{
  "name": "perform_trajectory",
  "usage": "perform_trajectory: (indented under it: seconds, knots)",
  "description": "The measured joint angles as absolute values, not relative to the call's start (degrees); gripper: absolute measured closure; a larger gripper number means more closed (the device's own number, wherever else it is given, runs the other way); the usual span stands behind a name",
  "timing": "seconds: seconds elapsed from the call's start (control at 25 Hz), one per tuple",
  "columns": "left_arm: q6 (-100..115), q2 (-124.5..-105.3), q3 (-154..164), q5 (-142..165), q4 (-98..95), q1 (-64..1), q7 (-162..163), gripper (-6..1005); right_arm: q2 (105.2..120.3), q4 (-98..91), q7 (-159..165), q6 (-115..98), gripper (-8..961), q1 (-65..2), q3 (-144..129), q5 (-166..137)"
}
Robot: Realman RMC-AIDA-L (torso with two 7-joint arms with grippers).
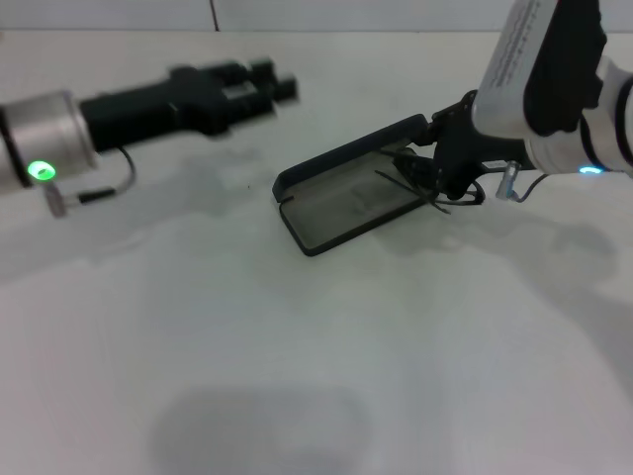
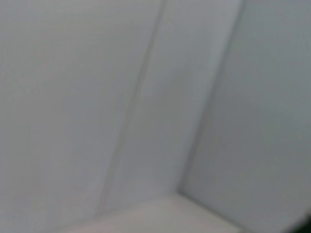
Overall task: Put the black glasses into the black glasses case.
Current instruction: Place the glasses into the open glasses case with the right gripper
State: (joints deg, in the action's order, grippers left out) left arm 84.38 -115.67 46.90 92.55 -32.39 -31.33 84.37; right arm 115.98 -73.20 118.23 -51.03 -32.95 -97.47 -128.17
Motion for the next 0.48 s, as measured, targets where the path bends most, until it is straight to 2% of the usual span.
perform_trajectory:
  seconds: [0.48]
  knots:
    - [81.24,-117.95,29.55,91.19,-30.84,-30.42,80.67,466,116.05,-75.24,116.81,-36.79,590,-30.28,-108.87,-134.38]
